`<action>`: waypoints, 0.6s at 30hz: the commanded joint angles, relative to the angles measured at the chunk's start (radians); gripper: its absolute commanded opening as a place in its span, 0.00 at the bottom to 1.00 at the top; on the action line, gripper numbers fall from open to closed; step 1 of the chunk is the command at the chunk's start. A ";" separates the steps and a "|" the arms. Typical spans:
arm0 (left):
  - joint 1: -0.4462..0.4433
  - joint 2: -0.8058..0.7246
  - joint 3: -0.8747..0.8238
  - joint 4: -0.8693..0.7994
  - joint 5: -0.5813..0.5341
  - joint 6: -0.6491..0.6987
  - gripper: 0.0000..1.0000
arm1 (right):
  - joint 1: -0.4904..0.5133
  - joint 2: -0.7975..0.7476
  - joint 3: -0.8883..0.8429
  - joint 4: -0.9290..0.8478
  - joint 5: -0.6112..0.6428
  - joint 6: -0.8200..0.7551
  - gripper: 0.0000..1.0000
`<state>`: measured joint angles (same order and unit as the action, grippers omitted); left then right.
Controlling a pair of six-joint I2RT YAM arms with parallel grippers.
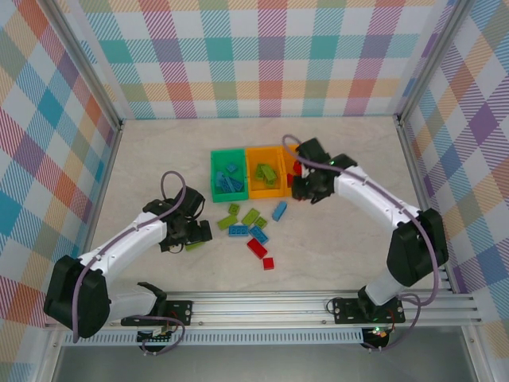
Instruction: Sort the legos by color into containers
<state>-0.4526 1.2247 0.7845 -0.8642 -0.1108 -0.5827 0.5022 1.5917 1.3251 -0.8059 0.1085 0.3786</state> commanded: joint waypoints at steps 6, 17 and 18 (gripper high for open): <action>0.011 -0.011 0.008 -0.019 0.009 0.024 1.00 | -0.087 0.298 0.360 -0.192 -0.006 -0.017 0.27; 0.012 0.042 -0.016 -0.040 0.009 -0.040 1.00 | -0.125 0.568 0.643 -0.333 -0.027 0.014 0.38; 0.011 0.039 -0.020 -0.036 0.011 -0.047 1.00 | -0.125 0.570 0.648 -0.330 -0.028 0.019 0.39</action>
<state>-0.4526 1.2652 0.7815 -0.8886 -0.1135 -0.5953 0.3824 2.1605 1.9263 -1.0718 0.0937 0.3824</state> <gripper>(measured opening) 0.999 0.382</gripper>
